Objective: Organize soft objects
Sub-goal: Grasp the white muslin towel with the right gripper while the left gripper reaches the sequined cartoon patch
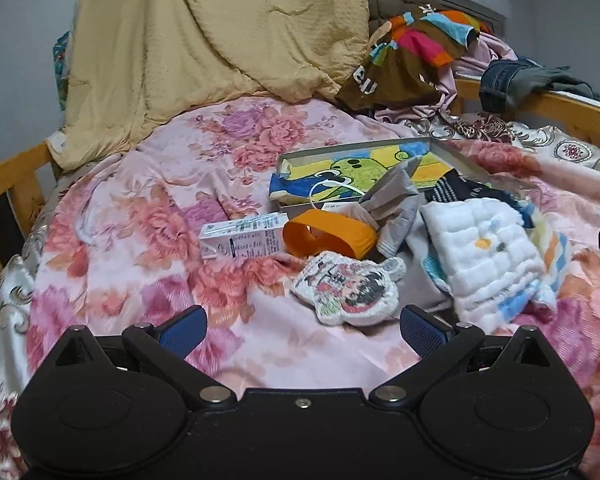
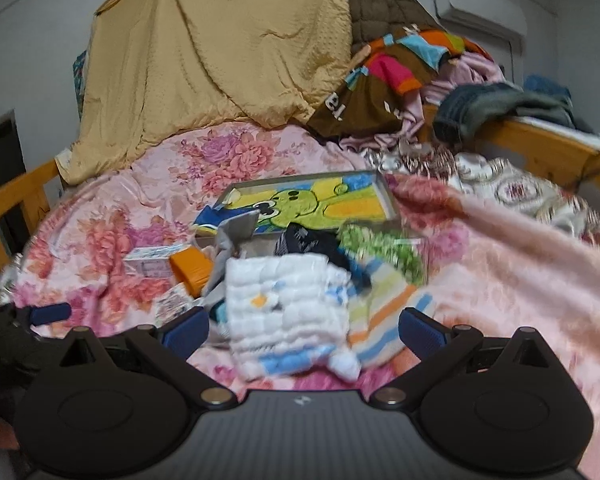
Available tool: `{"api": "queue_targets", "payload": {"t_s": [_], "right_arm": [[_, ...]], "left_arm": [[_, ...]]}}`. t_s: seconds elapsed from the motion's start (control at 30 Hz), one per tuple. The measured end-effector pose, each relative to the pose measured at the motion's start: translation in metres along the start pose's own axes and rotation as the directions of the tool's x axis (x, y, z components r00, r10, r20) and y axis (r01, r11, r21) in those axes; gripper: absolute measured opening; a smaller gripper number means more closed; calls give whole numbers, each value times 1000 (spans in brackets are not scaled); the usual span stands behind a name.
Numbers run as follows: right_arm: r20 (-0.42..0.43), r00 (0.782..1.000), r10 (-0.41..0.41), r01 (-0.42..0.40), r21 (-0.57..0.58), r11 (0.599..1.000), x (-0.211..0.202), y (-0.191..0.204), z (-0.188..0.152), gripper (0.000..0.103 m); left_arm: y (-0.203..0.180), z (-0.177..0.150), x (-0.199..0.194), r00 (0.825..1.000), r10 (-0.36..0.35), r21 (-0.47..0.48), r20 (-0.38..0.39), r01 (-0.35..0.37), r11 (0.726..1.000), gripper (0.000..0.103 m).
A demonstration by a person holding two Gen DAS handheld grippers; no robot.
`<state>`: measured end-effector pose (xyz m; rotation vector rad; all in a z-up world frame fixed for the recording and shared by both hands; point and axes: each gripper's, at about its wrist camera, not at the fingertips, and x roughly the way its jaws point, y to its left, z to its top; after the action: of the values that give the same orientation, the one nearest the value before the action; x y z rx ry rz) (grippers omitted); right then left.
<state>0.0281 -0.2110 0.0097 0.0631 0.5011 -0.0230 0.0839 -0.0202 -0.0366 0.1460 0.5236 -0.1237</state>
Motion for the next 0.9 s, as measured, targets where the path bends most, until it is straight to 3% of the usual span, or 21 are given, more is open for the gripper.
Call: {"api": "queue_targets", "payload": {"t_s": [0.17,0.37,0.5,0.9], "right_arm": [[-27,1000,3,-5,-74,997,36,-3,6,103],[-82,996,42,-46,-57,997,65,-8,1,103],[-104,993,62,-70,-74,995,77,-4,-2,103],[-163,983,81,-100,-108,989,106,6,-9,103]], "left_arm": [[13,11,28,993,-117,-47,-14,117,992,102],[16,18,57,977,-206,41,-46,208,977,102],[24,22,74,965,-256,38,-64,258,965,102],[30,27,115,887,-432,145,-164,455,878,102]]}}
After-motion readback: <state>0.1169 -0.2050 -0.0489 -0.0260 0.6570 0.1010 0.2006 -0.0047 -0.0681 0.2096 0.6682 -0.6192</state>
